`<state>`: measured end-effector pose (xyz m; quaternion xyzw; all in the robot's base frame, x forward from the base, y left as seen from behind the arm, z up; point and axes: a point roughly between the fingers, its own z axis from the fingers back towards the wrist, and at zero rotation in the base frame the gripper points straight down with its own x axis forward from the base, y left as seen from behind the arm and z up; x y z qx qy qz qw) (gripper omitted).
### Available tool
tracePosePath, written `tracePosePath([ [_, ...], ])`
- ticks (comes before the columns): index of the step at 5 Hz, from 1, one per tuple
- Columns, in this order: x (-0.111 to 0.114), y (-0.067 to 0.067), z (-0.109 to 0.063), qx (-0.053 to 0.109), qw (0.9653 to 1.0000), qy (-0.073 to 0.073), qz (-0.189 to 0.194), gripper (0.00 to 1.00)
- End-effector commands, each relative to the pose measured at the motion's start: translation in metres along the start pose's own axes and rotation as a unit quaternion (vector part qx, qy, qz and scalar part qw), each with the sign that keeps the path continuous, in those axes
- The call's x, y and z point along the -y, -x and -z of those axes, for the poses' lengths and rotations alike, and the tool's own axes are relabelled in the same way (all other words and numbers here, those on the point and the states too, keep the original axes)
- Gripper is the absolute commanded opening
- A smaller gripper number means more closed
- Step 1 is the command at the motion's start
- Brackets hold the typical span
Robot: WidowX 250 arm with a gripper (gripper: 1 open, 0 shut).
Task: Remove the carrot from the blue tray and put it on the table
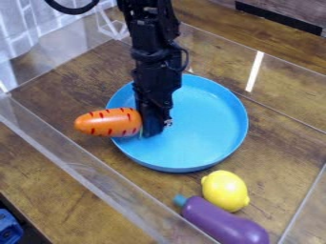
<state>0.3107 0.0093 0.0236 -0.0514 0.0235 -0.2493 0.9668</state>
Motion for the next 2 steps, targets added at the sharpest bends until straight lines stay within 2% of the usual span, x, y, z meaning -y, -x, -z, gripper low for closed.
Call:
tracePosePath([
  [1,-0.0084,0.0048,-0.021,0.016,0.9997,-0.015,-0.004,0.0],
  [2,-0.0097,0.0076,-0.028,0.016,0.9997,-0.017,-0.002,0.0],
])
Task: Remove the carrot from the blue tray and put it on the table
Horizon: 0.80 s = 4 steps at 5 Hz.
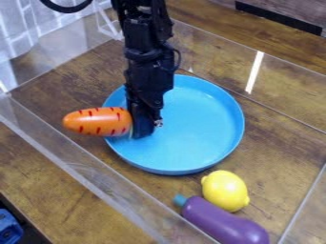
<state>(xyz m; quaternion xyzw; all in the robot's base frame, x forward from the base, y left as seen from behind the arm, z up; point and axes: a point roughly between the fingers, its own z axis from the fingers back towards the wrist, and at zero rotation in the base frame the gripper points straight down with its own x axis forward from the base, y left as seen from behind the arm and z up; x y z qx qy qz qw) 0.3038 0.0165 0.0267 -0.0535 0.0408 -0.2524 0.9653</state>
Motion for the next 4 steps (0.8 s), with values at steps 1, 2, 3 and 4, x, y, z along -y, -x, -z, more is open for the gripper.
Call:
tracePosePath([
  [1,-0.009,0.001,-0.032,0.031,0.9992,-0.026,-0.001,0.0],
  [2,-0.014,0.003,-0.037,0.03,0.9991,-0.031,0.004,0.0],
  [3,-0.04,0.015,-0.04,0.03,0.999,-0.032,0.003,0.0],
  [4,-0.068,0.032,-0.049,0.031,0.9988,-0.037,-0.007,0.0],
])
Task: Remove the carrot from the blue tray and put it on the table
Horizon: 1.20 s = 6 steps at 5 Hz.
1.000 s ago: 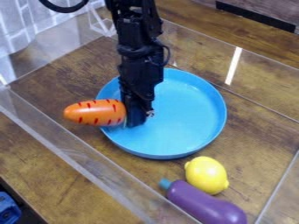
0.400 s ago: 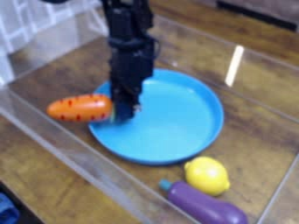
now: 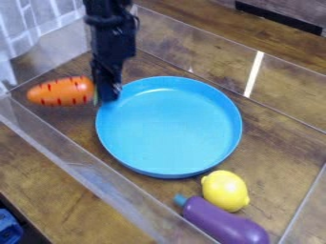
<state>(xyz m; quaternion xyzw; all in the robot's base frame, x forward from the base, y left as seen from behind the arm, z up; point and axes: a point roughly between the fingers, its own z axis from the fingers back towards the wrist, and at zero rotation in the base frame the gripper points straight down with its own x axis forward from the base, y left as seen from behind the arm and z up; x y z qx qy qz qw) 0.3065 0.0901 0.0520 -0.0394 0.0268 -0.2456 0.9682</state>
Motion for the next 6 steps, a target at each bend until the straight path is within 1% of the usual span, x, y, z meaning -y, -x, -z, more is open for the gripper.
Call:
tracePosePath([
  [1,-0.023,0.014,-0.016,0.017,0.9996,-0.017,-0.014,0.0],
  [2,-0.034,0.025,-0.003,0.013,0.9997,-0.012,-0.014,0.0],
  [3,-0.039,0.029,0.011,0.01,0.9999,-0.009,-0.009,0.0],
  [4,-0.044,0.035,0.017,0.007,1.0,-0.003,-0.006,0.0],
  [5,-0.048,0.041,0.018,0.008,0.9999,0.002,-0.008,0.0],
  [6,-0.05,0.046,0.02,0.012,0.9999,0.003,-0.004,0.0],
])
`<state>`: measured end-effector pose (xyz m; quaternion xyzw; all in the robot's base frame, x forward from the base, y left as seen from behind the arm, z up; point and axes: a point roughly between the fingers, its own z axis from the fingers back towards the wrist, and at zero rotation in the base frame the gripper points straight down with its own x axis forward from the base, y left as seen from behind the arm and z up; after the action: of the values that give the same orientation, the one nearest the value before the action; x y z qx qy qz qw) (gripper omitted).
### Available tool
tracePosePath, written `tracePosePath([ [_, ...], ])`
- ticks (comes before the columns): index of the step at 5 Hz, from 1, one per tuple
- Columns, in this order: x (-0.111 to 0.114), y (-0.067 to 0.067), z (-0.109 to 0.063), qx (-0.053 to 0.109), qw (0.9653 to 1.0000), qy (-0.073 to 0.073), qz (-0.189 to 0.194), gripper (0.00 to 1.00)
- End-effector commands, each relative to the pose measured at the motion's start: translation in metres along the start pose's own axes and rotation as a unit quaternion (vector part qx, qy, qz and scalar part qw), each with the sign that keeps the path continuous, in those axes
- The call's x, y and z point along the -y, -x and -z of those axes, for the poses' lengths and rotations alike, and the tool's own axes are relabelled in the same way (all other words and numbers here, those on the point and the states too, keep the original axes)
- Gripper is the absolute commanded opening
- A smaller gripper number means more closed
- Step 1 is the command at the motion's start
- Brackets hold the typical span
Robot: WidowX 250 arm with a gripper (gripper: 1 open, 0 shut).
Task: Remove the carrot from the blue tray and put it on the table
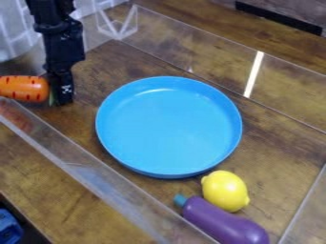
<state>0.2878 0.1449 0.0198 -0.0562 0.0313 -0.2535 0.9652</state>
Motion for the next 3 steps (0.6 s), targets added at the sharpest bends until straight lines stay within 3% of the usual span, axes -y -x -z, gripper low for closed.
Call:
tracePosePath([
  [1,-0.0089,0.0067,-0.0096,0.014,0.9998,-0.011,-0.01,0.0],
  [3,-0.0101,0.0084,-0.0075,0.017,0.9998,-0.009,-0.003,0.0],
])
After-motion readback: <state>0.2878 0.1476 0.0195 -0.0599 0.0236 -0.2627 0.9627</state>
